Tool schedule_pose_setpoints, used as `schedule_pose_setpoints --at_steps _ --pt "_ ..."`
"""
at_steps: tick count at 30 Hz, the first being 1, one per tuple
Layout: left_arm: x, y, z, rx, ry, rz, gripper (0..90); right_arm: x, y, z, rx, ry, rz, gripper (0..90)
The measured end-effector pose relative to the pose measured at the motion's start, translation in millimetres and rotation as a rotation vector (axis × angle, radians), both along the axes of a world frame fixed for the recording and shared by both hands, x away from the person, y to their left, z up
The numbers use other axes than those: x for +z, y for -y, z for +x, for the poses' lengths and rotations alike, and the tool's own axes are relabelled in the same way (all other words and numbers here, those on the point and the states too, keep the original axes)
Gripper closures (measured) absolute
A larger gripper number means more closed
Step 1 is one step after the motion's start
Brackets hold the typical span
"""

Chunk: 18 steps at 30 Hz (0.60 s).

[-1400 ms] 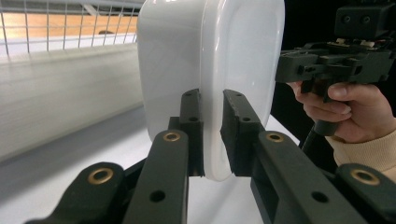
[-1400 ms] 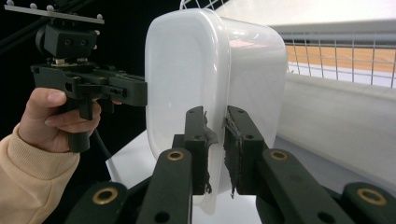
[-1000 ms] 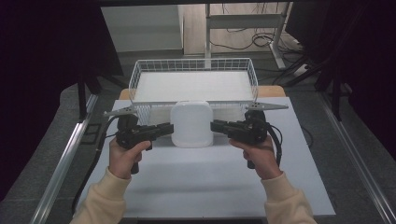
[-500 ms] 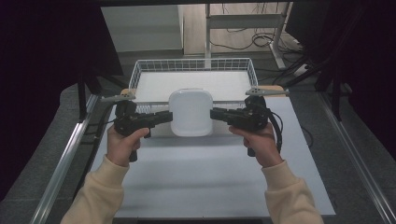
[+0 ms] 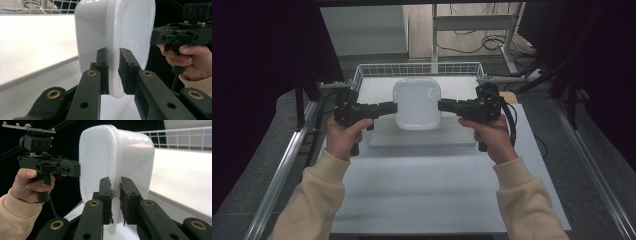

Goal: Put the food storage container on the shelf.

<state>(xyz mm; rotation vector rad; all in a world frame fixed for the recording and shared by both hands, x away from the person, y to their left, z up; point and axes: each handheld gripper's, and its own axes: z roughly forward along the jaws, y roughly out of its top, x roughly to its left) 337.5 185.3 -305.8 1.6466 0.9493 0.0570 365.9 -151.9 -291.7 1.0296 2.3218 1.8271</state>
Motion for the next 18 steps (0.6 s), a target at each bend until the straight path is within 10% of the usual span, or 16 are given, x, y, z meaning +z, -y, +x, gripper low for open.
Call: schedule_pose_setpoints --at_steps 18 --pt "13.5 -3.3 48.4 -0.007 -0.063 -0.012 79.0 19.6 -5.1 46.2 -0.037 -0.083 -0.016 79.8"
